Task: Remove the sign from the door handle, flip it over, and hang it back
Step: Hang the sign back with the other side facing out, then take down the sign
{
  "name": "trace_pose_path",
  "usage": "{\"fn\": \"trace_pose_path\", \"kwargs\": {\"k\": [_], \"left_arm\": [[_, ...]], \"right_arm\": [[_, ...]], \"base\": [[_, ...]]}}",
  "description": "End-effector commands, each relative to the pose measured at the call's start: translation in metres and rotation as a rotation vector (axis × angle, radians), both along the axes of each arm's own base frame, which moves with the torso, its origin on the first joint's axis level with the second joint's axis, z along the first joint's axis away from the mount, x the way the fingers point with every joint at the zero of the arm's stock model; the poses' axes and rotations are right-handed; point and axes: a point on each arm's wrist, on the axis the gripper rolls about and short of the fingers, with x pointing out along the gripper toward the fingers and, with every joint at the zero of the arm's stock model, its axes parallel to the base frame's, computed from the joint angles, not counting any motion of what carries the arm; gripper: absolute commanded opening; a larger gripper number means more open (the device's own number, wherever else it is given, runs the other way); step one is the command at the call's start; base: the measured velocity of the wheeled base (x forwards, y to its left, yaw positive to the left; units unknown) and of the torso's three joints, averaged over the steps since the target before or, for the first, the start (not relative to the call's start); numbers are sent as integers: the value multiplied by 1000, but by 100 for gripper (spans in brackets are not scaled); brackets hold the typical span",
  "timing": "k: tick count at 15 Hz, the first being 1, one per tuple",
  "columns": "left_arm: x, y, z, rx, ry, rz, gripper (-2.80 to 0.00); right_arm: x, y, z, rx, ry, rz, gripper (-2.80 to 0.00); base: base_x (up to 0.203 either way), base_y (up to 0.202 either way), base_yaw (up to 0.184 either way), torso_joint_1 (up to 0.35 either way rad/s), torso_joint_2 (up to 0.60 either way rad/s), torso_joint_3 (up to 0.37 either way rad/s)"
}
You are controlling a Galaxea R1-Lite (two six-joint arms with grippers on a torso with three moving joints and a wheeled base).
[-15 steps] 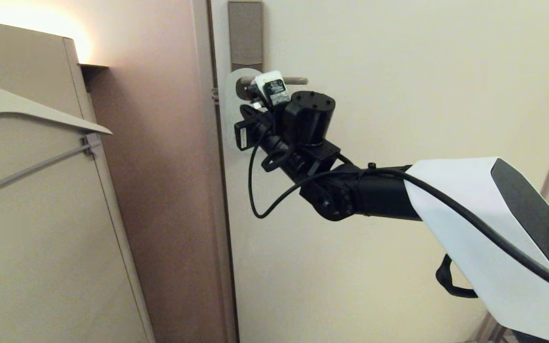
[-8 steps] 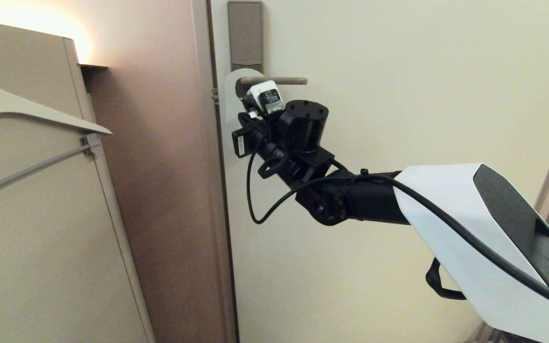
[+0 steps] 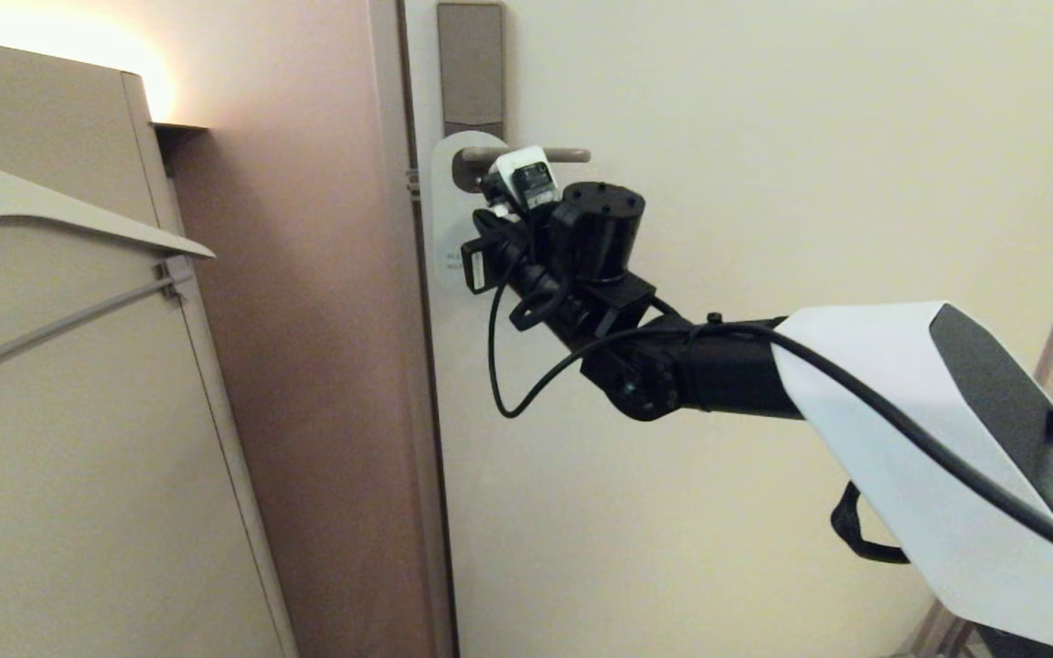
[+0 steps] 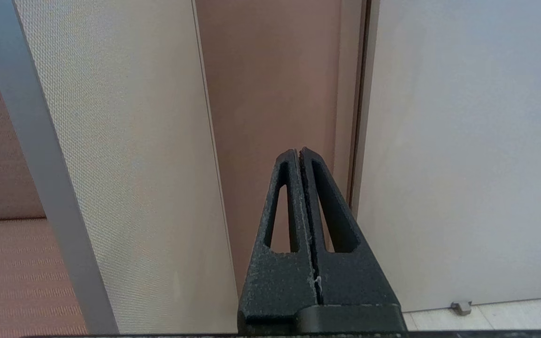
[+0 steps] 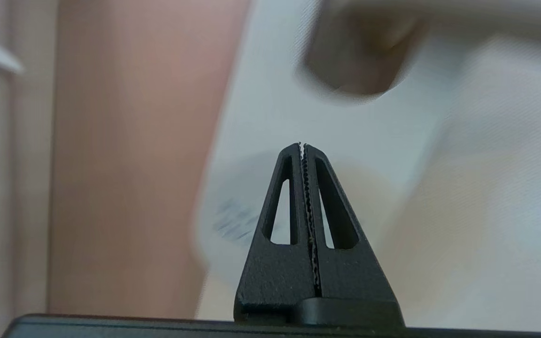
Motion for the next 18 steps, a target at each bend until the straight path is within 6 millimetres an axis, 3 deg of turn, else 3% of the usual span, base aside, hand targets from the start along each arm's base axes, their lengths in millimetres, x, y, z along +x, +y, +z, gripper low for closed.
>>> {"fn": "trace_pose_path", "kwargs": {"k": [1,5,10,15,18], "left_arm": [[0,0,0,0,1,0,-280],[0,0,0,0,1,0,-280],[0,0,0,0,1,0,-280],[0,0,0,0,2,0,-280],[0,0,0,0,1,0,-280]], "right_arm": [[-14,-20,40,22,-40,-20,-280],[-38,-62,60,-66,-14,-73,-280],[-83,-113,100,-73,-12,-139,-280],[-108,-209,113,-95,31,-374,-280],[-138,-258,111,-103,45,-495,-280]], "base": [[0,0,0,0,0,0],[0,0,0,0,0,0],[0,0,0,0,0,0],[0,0,0,0,0,0],[0,0,0,0,0,0]]}}
